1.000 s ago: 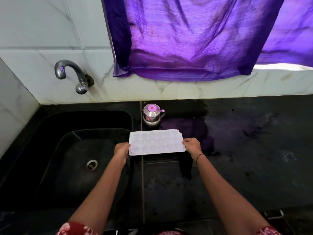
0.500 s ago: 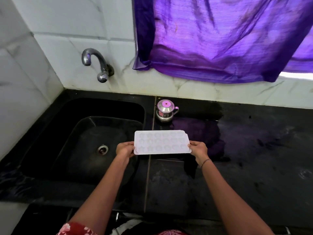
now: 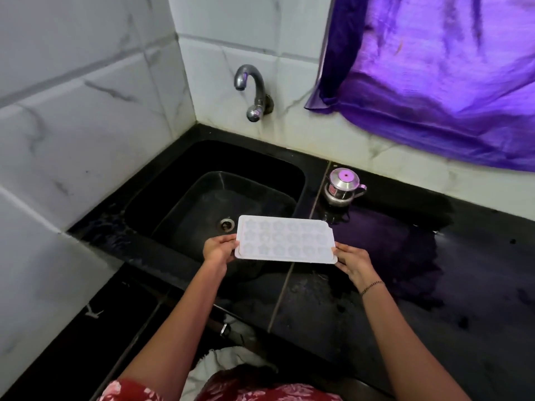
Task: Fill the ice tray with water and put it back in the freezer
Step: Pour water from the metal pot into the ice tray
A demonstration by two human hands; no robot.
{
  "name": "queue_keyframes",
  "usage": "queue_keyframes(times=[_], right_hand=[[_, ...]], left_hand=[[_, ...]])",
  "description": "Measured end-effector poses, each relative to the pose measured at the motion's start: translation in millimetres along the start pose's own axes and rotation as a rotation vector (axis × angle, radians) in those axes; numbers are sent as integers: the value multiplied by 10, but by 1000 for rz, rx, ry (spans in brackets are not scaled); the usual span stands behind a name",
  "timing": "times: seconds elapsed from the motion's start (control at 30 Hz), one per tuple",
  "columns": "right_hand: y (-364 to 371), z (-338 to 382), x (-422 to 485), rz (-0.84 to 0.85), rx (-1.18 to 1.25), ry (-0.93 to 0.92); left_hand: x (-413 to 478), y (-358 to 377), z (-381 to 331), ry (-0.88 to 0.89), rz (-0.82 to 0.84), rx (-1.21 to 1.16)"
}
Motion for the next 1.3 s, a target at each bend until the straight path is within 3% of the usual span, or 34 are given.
queue_keyframes(times=[0.67,1.3], right_hand=[[1191,-119,-279,485,-251,-15],[1578,-750,-1108,837,-520,-28]], left_hand=[[-981,-1290,579,7,-419,-374],[-2187,-1845,1792,-89,-759,-649]])
Point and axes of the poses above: each hand's wrist, its own x-axis towards the middle knuckle, its own y-axis out of the palm, z = x × y, the point moved 2 cm from there along x, towards the middle knuckle, and after that the axes turned 2 degrees about -y, right-handed, at the moved point
